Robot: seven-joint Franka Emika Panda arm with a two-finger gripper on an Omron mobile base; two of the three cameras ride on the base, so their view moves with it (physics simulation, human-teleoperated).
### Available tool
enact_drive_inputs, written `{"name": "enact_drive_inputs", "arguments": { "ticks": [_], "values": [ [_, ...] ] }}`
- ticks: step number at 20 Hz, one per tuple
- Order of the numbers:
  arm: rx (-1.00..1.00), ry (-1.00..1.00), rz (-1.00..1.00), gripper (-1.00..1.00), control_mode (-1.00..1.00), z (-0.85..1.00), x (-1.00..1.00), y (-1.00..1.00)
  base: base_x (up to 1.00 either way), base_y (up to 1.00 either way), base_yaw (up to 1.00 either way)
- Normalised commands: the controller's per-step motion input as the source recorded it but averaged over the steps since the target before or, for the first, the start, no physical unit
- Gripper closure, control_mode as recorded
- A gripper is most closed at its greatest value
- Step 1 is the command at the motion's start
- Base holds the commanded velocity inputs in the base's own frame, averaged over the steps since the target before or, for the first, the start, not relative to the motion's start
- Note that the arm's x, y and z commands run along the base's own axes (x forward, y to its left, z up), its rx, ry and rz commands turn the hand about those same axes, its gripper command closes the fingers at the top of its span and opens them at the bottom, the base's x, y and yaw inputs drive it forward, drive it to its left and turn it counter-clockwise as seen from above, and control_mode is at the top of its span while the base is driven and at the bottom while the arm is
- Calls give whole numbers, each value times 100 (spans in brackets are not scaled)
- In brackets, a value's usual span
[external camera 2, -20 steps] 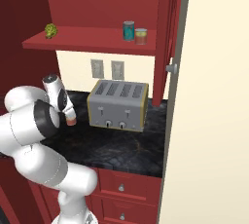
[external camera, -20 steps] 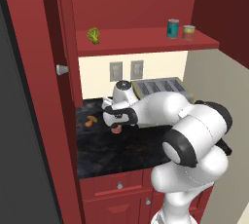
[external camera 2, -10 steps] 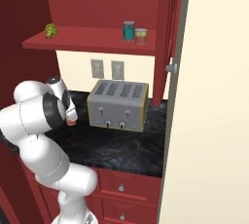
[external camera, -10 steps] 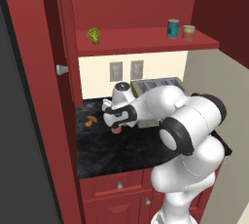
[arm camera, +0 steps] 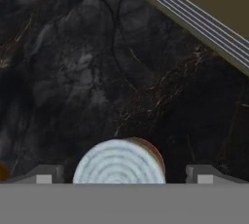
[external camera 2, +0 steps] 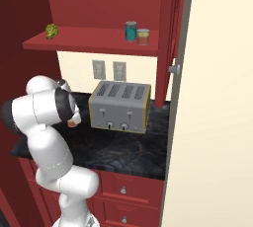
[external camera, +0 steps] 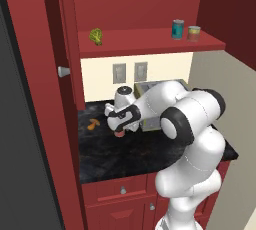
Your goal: Pick the cans from the counter and place them in their designated side in the cabinet.
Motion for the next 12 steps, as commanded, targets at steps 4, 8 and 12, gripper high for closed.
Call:
{"name": "enact_drive_inputs", "arguments": {
  "ticks": [4,8,12],
  "values": [
    [0,3,-1,-100,-100,-23,19,7,0,0,0],
    [0,3,-1,-100,-100,-24,18,10,0,0,0],
    [0,2,-1,100,-100,-27,4,16,0,0,0]
  ]
}}
